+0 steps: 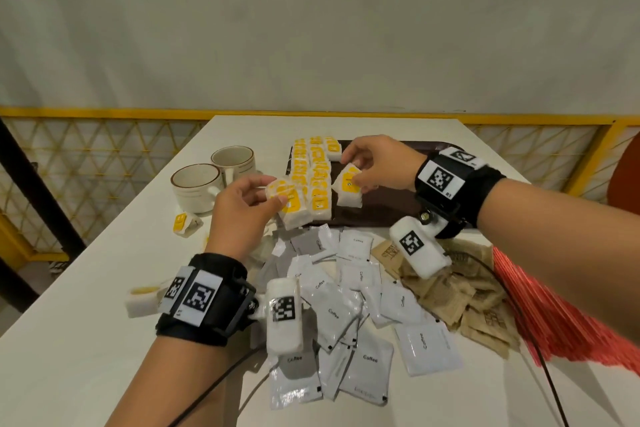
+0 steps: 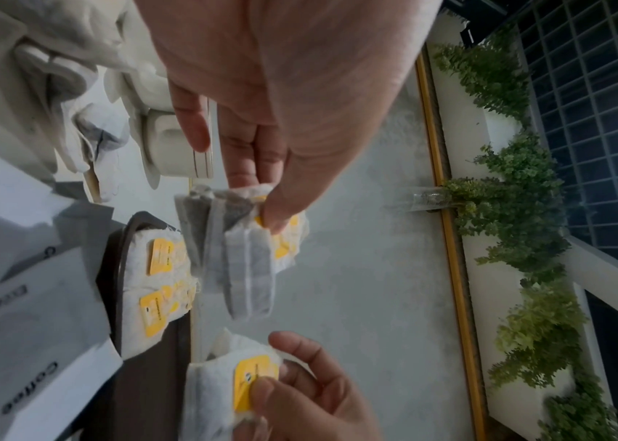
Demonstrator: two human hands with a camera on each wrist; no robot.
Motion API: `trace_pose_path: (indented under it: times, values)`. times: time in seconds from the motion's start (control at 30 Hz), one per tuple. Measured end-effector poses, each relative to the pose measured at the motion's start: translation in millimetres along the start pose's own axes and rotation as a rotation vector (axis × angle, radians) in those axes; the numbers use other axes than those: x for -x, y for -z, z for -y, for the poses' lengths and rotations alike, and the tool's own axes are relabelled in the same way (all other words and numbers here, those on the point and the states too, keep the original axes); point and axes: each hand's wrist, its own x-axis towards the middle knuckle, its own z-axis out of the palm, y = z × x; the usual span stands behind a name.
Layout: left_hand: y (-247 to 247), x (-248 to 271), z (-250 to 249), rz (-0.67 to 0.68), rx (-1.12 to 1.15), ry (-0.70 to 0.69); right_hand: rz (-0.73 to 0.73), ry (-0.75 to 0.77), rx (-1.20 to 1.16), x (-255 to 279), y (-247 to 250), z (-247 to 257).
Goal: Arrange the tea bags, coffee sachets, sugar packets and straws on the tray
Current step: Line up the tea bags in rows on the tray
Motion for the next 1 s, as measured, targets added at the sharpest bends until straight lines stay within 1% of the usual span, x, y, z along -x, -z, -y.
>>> trace_pose_path:
  times: [0.13, 0.3, 0.4, 0.5, 0.67, 0.73, 0.8, 0.87, 0.93, 1.0]
  values:
    - [-3.2, -13.1, -0.9, 0.015, 0.025, 0.035, -0.032, -0.024, 0.037, -42.1, 17.0, -18.9]
    - [-12.5, -47.7, -14.6, 0.079, 0.008, -0.015, -0.079, -0.078, 0.143, -95.4, 16.8, -46.7]
    - [-18.0, -64.9, -19.2, 0.12, 0.022, -0.021, -0.078, -0.106, 0.159, -122.4, 13.2, -56.8]
    - [-20.7, -78.3, -18.6, 0.115, 0.027, -0.014, -0.049, -0.109, 0.211, -142.5, 8.4, -60.2]
    - [-19.6, -87.4, -11.8, 0.089, 0.033, 0.016, 0.052, -0.117, 0.325, -161.8, 1.5, -59.8]
    - [-19.6, -89.9, -10.5, 0.078, 0.031, 0.02, 0.045, -0.129, 0.328, -163.8, -0.8, -63.3]
    - [-19.9, -92.0, -10.6, 0.069, 0.042, 0.022, -0.004, -0.152, 0.258, -163.2, -1.6, -70.8]
    - [-20.2, -93.8, -11.6, 0.063, 0.052, 0.019, -0.036, -0.215, 0.13, -161.2, -1.7, -80.9]
    - [-21.0, -95.4, -12.1, 0.058, 0.045, 0.02, -0.024, -0.306, 0.061, -156.9, -2.3, -89.1]
    - [-22.2, -96.1, -12.1, 0.055, 0.035, 0.026, 0.015, -0.345, 0.069, -153.2, -5.3, -93.3]
